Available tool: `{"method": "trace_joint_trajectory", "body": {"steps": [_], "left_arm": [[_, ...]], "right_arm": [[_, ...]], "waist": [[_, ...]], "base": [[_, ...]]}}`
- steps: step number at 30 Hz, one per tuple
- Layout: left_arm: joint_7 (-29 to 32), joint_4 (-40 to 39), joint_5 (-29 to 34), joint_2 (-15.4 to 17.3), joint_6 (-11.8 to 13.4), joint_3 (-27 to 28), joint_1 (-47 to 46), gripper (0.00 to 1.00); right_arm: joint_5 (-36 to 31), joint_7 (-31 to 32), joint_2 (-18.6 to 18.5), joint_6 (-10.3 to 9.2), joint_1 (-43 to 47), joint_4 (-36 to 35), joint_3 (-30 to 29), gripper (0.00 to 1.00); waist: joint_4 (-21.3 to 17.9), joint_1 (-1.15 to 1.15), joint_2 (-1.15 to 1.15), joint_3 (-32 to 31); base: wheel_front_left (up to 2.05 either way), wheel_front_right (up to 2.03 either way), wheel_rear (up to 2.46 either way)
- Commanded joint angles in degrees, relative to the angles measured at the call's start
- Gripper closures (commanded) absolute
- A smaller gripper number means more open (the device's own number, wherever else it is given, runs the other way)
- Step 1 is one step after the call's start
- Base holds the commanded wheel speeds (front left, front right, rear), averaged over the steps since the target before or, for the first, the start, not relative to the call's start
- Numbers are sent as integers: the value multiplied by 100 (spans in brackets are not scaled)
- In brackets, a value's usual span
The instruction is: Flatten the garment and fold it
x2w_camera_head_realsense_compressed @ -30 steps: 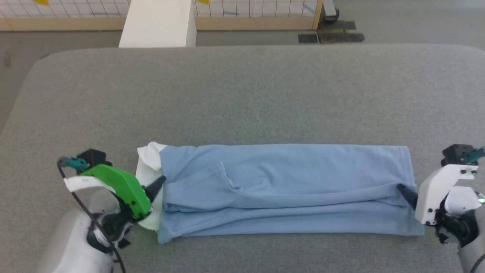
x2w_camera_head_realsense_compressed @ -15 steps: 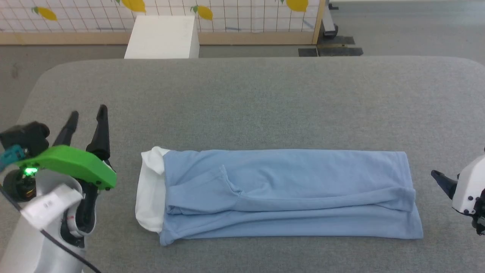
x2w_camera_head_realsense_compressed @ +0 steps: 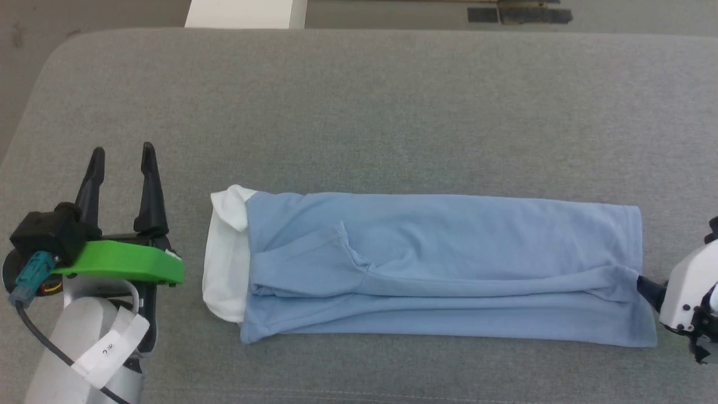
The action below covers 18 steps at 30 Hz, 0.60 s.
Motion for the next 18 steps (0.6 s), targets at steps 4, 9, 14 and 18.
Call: {"method": "trace_joint_trajectory", "body": {"steps": [4, 9, 14, 18], "left_arm": [[-42, -130, 204, -245, -152, 226, 137, 0], [-42, -94, 326, -406, -309, 419, 167, 0], [-43, -4, 435, -529, -456, 562, 181, 0], [-43, 61, 497, -630, -542, 643, 183, 0]], "right_arm": [[248, -39, 115, -9, -105, 52, 266, 0], [531, 60, 140, -9, -145, 51, 705, 0], [783, 262, 52, -9, -152, 27, 1109, 0], [841, 390, -44, -9, -145, 92, 1213, 0]], "waist": [[99, 0, 0, 235], [104, 0, 0, 273], [97, 0, 0, 261], [105, 0, 0, 250]], "base": [[0, 0, 0], [0, 0, 0], [0, 0, 0], [0, 0, 0]]}}
